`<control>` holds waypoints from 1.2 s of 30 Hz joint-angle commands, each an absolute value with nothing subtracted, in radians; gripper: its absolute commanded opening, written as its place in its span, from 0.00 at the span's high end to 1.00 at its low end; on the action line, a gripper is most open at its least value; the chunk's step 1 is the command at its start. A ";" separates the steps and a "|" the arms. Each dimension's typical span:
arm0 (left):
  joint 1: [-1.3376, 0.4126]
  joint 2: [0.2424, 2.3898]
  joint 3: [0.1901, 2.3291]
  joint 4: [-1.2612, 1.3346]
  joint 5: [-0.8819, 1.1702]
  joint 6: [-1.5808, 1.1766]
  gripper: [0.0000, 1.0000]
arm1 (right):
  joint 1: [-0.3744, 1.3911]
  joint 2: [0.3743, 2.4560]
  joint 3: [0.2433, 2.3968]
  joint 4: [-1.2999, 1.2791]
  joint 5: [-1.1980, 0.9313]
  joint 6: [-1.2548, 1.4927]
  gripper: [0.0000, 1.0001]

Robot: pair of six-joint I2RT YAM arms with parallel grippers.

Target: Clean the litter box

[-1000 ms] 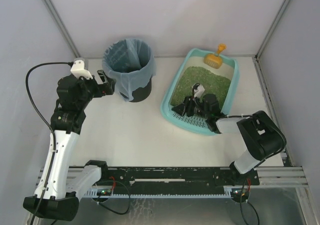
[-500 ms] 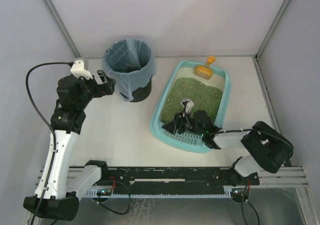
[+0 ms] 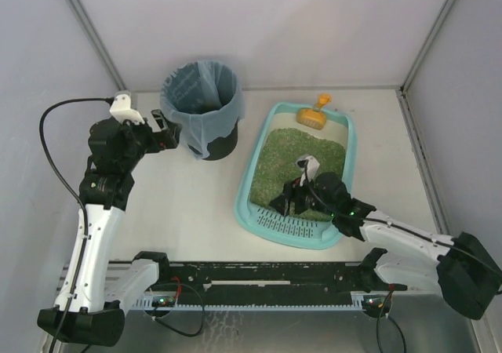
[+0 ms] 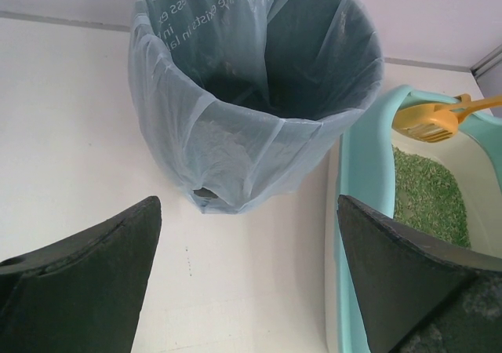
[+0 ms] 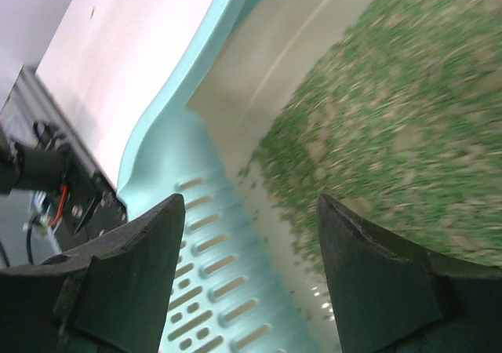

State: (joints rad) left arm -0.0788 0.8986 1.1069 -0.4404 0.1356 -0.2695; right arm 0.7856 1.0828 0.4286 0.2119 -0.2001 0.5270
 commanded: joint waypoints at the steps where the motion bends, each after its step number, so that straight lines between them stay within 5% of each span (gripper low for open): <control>1: -0.066 0.880 1.072 -0.399 0.146 -0.285 0.03 | 0.670 0.977 0.517 0.074 -0.177 0.456 0.32; 12: -0.066 0.821 1.023 -0.418 0.115 -0.304 0.03 | 0.430 0.841 0.801 -0.207 0.081 0.370 0.21; 36: -0.062 0.650 0.880 -0.469 0.009 -0.316 0.04 | 0.297 1.414 1.306 -0.206 0.222 0.393 0.18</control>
State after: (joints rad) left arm -0.0715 0.6540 0.8890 -0.4881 0.0208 -0.3050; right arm 0.3088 1.3537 1.2251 -0.2714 0.1864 0.4068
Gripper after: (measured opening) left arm 0.958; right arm 0.821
